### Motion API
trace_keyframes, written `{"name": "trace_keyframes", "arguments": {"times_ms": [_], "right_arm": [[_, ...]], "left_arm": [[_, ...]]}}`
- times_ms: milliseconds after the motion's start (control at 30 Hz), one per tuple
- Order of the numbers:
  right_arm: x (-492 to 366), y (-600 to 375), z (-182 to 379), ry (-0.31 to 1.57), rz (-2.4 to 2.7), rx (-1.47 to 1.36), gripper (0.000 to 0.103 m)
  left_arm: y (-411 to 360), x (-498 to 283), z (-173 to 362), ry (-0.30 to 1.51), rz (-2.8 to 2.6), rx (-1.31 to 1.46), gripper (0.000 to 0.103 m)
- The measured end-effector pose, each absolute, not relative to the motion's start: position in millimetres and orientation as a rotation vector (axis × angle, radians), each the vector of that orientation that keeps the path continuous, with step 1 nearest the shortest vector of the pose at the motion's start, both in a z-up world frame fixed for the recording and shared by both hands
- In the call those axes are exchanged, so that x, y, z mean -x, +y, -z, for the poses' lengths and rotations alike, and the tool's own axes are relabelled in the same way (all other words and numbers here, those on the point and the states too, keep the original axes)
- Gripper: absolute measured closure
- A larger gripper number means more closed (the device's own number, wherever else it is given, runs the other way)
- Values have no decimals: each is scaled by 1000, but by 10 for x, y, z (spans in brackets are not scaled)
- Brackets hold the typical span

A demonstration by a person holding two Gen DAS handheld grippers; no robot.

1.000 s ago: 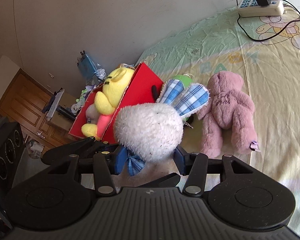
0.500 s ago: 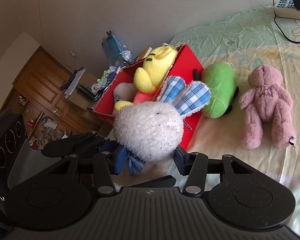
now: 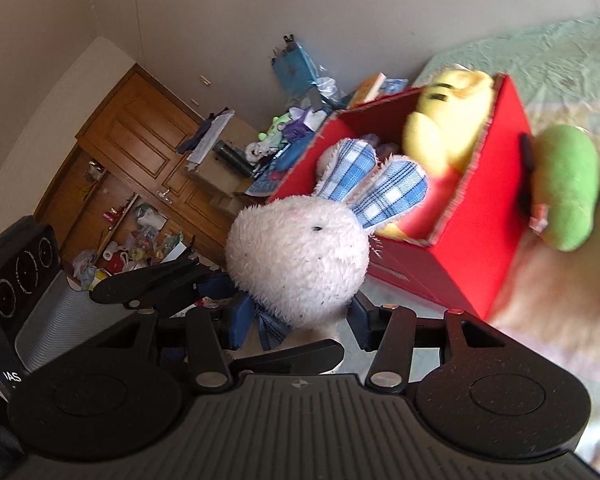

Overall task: Organize objects
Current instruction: 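Carry the held blue-bow plush with the right gripper over the red box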

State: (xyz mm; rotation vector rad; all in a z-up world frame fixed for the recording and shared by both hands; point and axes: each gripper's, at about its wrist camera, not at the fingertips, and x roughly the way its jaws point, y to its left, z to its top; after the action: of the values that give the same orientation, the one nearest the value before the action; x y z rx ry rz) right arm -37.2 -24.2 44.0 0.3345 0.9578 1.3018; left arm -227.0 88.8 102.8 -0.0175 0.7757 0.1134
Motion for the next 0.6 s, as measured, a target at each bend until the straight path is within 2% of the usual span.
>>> {"name": "trace_keyframes", "arguments": {"times_ms": [233, 600], "right_arm": [[417, 275, -634, 896, -1283, -331, 50], [128, 772, -707, 829, -1103, -303, 50]], "left_arm": [[1470, 2291, -1192, 707, -93, 40, 29], [2128, 1842, -1156, 667, 0, 69, 29]]}}
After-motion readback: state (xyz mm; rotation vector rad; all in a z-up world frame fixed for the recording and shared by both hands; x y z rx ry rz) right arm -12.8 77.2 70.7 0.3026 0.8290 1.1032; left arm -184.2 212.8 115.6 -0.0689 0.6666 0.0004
